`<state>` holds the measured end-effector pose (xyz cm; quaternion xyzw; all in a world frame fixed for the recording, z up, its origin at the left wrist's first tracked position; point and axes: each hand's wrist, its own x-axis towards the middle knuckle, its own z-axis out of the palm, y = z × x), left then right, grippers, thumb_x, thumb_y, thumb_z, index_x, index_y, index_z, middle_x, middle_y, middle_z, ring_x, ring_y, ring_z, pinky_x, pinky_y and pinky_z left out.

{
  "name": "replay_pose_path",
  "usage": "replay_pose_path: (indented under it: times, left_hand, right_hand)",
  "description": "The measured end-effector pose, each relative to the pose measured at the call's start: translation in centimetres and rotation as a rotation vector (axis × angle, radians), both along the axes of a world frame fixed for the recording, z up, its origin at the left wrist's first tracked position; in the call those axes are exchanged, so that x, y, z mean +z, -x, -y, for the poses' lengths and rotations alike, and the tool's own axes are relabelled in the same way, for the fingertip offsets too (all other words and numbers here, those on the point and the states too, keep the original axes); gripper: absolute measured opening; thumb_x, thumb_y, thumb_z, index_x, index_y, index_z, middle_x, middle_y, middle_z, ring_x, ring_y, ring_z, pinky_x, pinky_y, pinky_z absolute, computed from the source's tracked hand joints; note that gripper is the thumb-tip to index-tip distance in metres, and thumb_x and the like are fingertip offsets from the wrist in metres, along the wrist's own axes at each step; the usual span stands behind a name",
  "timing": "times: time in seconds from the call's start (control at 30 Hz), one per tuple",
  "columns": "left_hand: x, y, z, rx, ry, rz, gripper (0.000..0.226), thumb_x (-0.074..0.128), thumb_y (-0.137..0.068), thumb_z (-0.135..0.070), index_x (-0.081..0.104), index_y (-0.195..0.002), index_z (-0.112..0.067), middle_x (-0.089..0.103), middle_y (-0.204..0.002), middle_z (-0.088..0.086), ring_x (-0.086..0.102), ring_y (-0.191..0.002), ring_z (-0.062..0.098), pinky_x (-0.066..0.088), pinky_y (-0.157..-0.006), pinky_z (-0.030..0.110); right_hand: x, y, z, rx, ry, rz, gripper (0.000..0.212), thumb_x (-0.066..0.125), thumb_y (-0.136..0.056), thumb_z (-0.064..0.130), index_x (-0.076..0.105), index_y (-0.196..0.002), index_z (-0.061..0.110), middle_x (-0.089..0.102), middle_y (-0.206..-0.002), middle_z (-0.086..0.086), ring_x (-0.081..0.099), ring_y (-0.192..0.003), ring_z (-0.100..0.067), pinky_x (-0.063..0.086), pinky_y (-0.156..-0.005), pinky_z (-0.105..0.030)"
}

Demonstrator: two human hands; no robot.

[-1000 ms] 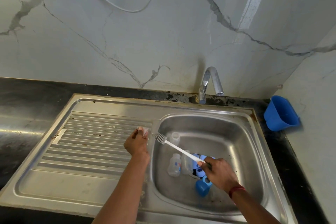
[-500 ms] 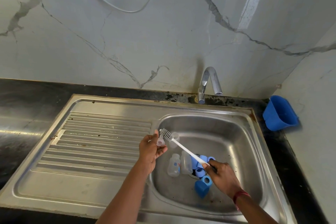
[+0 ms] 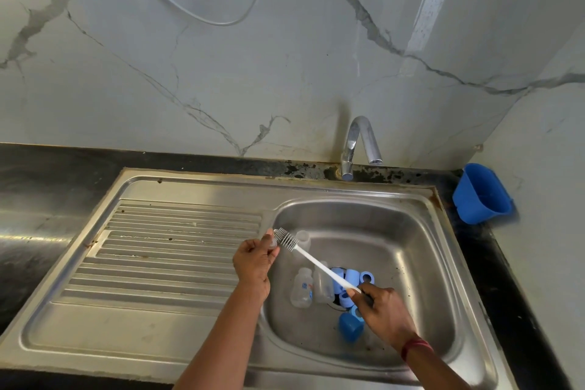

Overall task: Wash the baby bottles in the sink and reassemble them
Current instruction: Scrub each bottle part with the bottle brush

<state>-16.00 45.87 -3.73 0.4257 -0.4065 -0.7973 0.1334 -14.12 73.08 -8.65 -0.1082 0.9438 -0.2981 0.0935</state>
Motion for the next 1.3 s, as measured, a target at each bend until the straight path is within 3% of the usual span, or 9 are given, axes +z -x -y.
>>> replay_pose_path:
  times: [0.2, 0.37, 0.43, 0.53, 0.67, 0.8, 0.9, 1.13, 1.3]
  left_hand:
    - [-0.6, 0.4, -0.9, -0.089, 0.147, 0.045, 0.022, 0.068, -0.084, 0.003, 0.062, -0.063, 0.000, 0.067, -0.064, 0.009, 0.065, -0.070, 0.021, 0.059, -0.074, 0.034]
    - [-0.6, 0.8, -0.9, -0.245, 0.259, 0.051, 0.020, 0.067, -0.083, 0.000, 0.064, -0.064, 0.000, 0.067, -0.067, 0.012, 0.065, -0.071, 0.023, 0.059, -0.078, 0.035]
    - [-0.8, 0.8, -0.7, -0.346, 0.395, 0.070, 0.021, 0.069, -0.085, -0.012, 0.069, -0.066, -0.005, 0.071, -0.069, 0.011, 0.066, -0.073, 0.024, 0.056, -0.081, 0.042]
    - [-0.8, 0.9, -0.4, -0.425, 0.660, 0.158, 0.024, 0.066, -0.091, -0.021, 0.071, -0.074, -0.004, 0.070, -0.073, 0.015, 0.066, -0.072, 0.031, 0.054, -0.073, 0.045]
    - [-0.4, 1.3, 0.1, -0.351, 0.817, 0.217, 0.018, 0.065, -0.090, -0.018, 0.072, -0.078, -0.008, 0.070, -0.073, 0.010, 0.065, -0.075, 0.032, 0.047, -0.068, 0.035]
    - [-0.7, 1.4, -0.1, -0.512, 1.004, 0.187, 0.014, 0.065, -0.091, -0.013, 0.073, -0.085, -0.004, 0.072, -0.079, 0.011, 0.065, -0.075, 0.028, 0.042, -0.067, 0.030]
    - [-0.9, 1.1, -0.8, -0.662, 1.236, 0.074, 0.007, 0.067, -0.088, -0.006, 0.073, -0.085, -0.003, 0.072, -0.086, 0.010, 0.058, -0.069, 0.013, 0.035, -0.061, 0.013]
    - [-1.1, 0.9, 0.0, -0.583, 1.278, 0.092, 0.008, 0.068, -0.088, -0.003, 0.073, -0.094, -0.001, 0.064, -0.102, 0.014, 0.054, -0.076, 0.013, 0.035, -0.073, 0.010]
    - [-1.0, 1.1, 0.7, -0.620, 1.331, 0.146, 0.008, 0.065, -0.091, -0.005, 0.071, -0.095, -0.001, 0.067, -0.094, 0.016, 0.059, -0.078, 0.023, 0.033, -0.070, 0.019]
  right_hand:
    - [0.6, -0.4, 0.4, 0.014, -0.060, -0.056, 0.039, 0.037, -0.091, 0.063, 0.037, -0.063, 0.036, 0.057, -0.053, -0.002, 0.053, -0.046, -0.017, 0.041, -0.042, -0.029]
    - [1.4, -0.1, 1.2, 0.022, -0.149, -0.110, 0.033, 0.050, -0.097, 0.048, 0.051, -0.073, 0.024, 0.046, -0.050, 0.004, 0.039, -0.042, -0.014, 0.023, -0.041, -0.019]
    - [1.6, 0.2, 1.4, -0.007, -0.152, -0.102, 0.032, 0.050, -0.096, 0.047, 0.047, -0.072, 0.026, 0.051, -0.051, 0.004, 0.045, -0.044, -0.016, 0.027, -0.041, -0.022]
    - [2.1, 0.6, 1.3, -0.030, -0.149, -0.057, 0.035, 0.048, -0.097, 0.049, 0.047, -0.073, 0.023, 0.059, -0.055, 0.001, 0.054, -0.048, -0.014, 0.040, -0.043, -0.027]
    - [3.2, 0.4, 0.8, -0.020, -0.156, -0.084, 0.032, 0.053, -0.096, 0.047, 0.049, -0.073, 0.025, 0.041, -0.047, 0.006, 0.035, -0.040, -0.012, 0.020, -0.040, -0.017]
    - [2.1, 0.2, 0.5, 0.007, -0.179, -0.081, 0.031, 0.050, -0.097, 0.049, 0.052, -0.078, 0.025, 0.061, -0.055, 0.002, 0.048, -0.043, -0.012, 0.034, -0.039, -0.019]
    - [2.3, 0.4, 1.1, -0.022, -0.171, -0.090, 0.030, 0.047, -0.097, 0.048, 0.045, -0.076, 0.028, 0.062, -0.057, -0.001, 0.056, -0.048, -0.015, 0.038, -0.042, -0.024]
    - [2.8, 0.9, 0.9, -0.108, -0.136, -0.106, 0.028, 0.053, -0.095, 0.049, 0.067, -0.091, 0.024, 0.046, -0.051, 0.006, 0.043, -0.049, -0.020, 0.036, -0.048, -0.029]
    - [2.8, 1.0, 0.3, -0.057, -0.139, -0.163, 0.025, 0.058, -0.094, 0.043, 0.071, -0.094, 0.022, 0.043, -0.049, 0.008, 0.041, -0.045, -0.015, 0.037, -0.045, -0.027]
